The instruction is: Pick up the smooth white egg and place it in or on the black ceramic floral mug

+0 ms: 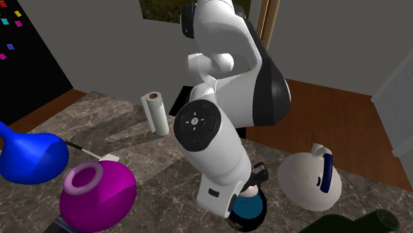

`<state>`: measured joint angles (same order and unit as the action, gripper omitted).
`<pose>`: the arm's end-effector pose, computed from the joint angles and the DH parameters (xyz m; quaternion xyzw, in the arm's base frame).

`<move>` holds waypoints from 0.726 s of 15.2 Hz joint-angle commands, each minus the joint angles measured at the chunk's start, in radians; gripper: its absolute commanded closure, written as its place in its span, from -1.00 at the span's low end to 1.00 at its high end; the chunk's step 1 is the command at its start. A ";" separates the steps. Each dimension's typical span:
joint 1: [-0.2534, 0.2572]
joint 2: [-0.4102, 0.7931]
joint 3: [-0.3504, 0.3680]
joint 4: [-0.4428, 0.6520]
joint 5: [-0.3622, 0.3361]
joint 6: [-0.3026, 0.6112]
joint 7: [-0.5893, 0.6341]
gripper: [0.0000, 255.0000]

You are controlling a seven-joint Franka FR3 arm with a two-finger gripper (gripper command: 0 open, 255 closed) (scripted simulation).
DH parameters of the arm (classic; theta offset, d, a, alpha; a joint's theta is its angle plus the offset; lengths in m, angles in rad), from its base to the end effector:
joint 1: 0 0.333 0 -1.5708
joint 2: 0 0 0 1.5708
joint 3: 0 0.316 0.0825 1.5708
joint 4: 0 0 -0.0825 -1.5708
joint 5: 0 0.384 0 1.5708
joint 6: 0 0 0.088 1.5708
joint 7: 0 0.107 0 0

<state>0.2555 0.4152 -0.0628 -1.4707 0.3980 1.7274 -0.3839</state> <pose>0.6452 0.1685 0.4351 -0.9519 -0.2359 0.0596 0.1862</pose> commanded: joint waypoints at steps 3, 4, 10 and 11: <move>0.002 0.010 0.001 -0.039 0.004 0.047 -0.017 1.00; 0.002 0.010 0.001 -0.040 0.004 0.047 -0.017 1.00; 0.002 0.010 0.001 -0.039 0.004 0.047 -0.017 1.00; 0.002 0.010 0.001 -0.039 0.004 0.047 -0.017 -1.00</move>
<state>0.2577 0.4255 -0.0619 -1.5100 0.4023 1.7747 -0.4007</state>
